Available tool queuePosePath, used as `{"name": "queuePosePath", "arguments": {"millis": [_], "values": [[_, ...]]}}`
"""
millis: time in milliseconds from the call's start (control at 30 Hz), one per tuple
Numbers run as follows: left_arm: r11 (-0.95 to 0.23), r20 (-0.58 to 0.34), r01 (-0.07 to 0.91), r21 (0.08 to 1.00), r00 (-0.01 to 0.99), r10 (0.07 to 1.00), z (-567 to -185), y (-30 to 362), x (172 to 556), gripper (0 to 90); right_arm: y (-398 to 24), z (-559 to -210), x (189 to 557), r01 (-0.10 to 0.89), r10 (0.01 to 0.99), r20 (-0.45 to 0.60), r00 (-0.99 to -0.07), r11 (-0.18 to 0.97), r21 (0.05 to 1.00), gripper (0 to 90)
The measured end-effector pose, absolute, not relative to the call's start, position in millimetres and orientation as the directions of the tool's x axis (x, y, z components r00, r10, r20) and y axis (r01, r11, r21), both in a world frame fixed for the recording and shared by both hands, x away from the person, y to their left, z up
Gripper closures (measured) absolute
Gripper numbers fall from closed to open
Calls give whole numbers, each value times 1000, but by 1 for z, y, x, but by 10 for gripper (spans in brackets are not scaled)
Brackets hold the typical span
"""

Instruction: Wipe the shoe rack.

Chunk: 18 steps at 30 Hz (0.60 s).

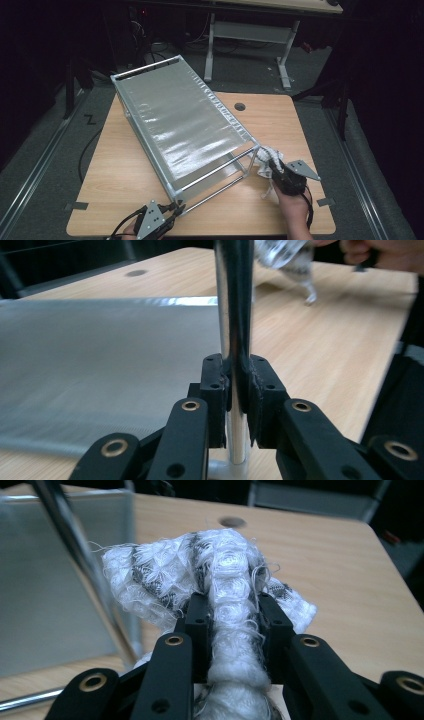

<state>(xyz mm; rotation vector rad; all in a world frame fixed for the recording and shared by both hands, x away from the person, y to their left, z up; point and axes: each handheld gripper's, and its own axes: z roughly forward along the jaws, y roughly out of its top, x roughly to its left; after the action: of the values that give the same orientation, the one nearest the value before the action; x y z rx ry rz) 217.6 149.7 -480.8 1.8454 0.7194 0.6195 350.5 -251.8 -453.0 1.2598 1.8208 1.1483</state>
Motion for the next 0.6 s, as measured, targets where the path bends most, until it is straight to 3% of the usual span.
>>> {"name": "queuePosePath", "arguments": {"millis": [400,600], "values": [[-272,70,243,931,613,787,-481,182,209,798,-198,-414,320,169,865,-85,-495,192,967,728],[-265,62,241,934,620,782,-482,182,213,800,-196,-420,318,192,843,-97,-528,229,954,735]]}}
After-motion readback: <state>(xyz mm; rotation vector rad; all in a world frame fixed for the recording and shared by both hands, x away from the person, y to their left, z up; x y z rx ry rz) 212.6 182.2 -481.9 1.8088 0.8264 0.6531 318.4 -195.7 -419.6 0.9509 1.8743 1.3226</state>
